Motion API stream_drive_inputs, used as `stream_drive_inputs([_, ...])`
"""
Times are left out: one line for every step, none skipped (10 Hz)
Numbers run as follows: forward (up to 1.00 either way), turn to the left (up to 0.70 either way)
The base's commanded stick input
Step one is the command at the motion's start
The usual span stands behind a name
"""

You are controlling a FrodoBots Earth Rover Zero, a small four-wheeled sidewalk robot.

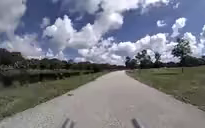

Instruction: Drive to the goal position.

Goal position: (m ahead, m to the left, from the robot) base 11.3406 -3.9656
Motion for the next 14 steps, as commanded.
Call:
stream_drive_inputs([0.7, 0.0])
stream_drive_inputs([0.7, 0.0])
stream_drive_inputs([0.7, 0.0])
stream_drive_inputs([0.7, 0.0])
stream_drive_inputs([0.7, 0.0])
stream_drive_inputs([0.7, 0.0])
stream_drive_inputs([0.7, 0.0])
stream_drive_inputs([0.7, 0.0])
stream_drive_inputs([0.7, 0.0])
stream_drive_inputs([0.7, 0.0])
stream_drive_inputs([0.7, 0.0])
stream_drive_inputs([0.7, 0.0])
stream_drive_inputs([0.7, 0.0])
stream_drive_inputs([0.7, 0.0])
